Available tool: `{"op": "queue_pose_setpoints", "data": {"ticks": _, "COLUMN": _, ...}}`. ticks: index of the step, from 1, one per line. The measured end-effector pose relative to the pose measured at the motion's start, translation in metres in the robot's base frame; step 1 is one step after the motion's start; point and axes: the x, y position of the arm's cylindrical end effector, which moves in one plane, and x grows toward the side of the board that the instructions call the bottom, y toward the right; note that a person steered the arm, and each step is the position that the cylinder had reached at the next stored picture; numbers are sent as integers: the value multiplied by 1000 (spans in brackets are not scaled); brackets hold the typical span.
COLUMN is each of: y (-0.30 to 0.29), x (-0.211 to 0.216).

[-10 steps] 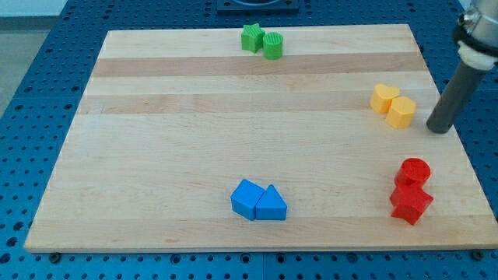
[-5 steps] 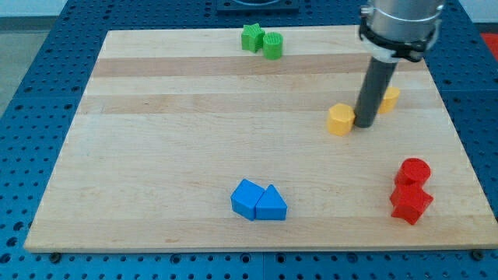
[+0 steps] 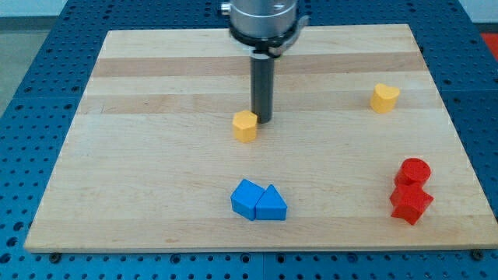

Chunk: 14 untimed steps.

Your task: Push the yellow hexagon to the bottom left

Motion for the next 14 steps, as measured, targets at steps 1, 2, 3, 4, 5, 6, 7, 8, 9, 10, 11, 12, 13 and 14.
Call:
{"op": "queue_pose_setpoints", "data": {"ticks": 1, "y": -34, "x": 9}}
{"op": "queue_pose_setpoints", "data": {"ticks": 2, "y": -41, "x": 24}}
{"op": "queue_pose_setpoints", "data": {"ticks": 3, "y": -26, "x": 22}}
{"op": "queue_pose_setpoints", "data": {"ticks": 4, "y": 0, "x": 19}}
{"op": "queue_pose_setpoints", "data": {"ticks": 5, "y": -2, "x": 35}}
{"op": "queue_pose_setpoints", "data": {"ticks": 6, "y": -18, "x": 49}}
{"op": "queue_pose_setpoints", "data": {"ticks": 7, "y": -48, "x": 49}}
{"op": "queue_pose_setpoints", "data": {"ticks": 8, "y": -72, "x": 48}}
{"op": "queue_pose_setpoints", "data": {"ticks": 9, "y": -90, "x": 50}}
{"op": "queue_pose_setpoints", "data": {"ticks": 10, "y": -105, "x": 69}}
{"op": "queue_pose_setpoints", "data": {"ticks": 11, "y": -120, "x": 90}}
{"op": "queue_pose_setpoints", "data": {"ticks": 12, "y": -142, "x": 103}}
{"op": "queue_pose_setpoints", "data": {"ticks": 13, "y": -166, "x": 107}}
{"op": "queue_pose_setpoints", "data": {"ticks": 14, "y": -166, "x": 101}}
